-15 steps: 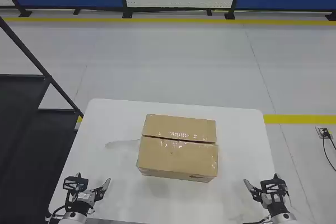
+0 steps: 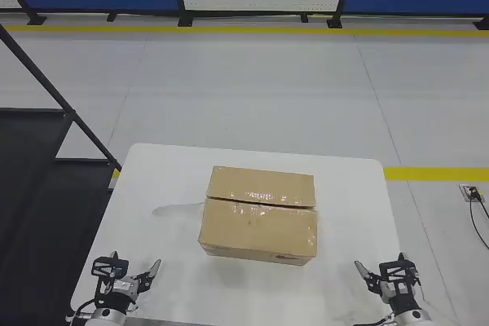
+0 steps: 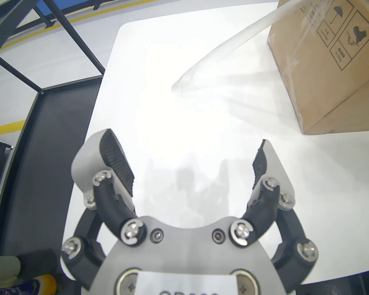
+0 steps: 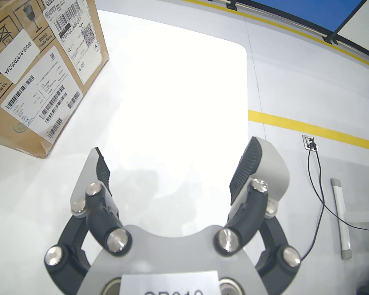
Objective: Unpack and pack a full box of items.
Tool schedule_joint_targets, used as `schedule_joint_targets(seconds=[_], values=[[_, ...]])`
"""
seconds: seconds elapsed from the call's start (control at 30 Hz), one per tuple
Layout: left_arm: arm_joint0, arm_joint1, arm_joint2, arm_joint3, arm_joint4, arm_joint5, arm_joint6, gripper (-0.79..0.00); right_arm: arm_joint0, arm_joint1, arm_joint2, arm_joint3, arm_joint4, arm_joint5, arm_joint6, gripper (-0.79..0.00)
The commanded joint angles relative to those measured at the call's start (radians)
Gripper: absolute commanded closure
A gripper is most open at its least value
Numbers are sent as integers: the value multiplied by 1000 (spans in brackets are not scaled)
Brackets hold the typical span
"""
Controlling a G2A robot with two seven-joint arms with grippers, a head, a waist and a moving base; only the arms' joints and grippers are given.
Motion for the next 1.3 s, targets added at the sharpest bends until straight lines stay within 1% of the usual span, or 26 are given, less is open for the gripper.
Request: schedule_joint_targets(seconds=[0.0,0.03,0.13,0.27,0.37,0.5,0.6,0.67,1.03,1.13,1.27], values=[[-3,-1,4,0,-4,-9,0,-785,1,0,-6,-6,-7,-9,-3,-785],[-10,-1,7,2,-11,-28,-2,-785,4,0,-12,-11,-24,-14,-3,-785],[-37,-2,7,16,-15,-41,12,-785,13,-1,-33,-33,-52,-30,0,-785],[-69,-2,4,24,-10,-66,43,-785,29,-3,-49,-75,-42,-74,18,-785],[-94,-1,1,25,-19,-102,60,-785,44,-3,-46,-112,23,-136,49,-785],[-122,-3,15,13,-23,-128,83,-785,70,-1,-31,-161,171,-246,120,-785],[-134,-5,23,1,-40,-139,77,-785,96,0,-24,-192,308,-318,193,-785],[-130,-5,24,-16,-49,-149,62,-785,110,2,-19,-207,361,-356,236,-785],[-132,-6,26,-10,-65,-152,51,-785,111,2,-22,-207,368,-359,231,-785],[-171,-7,32,4,-106,-178,1,-785,149,-1,-51,-173,467,-379,263,-785],[-218,-10,44,26,-105,-176,12,-785,245,-4,-89,-113,616,-390,339,-785]])
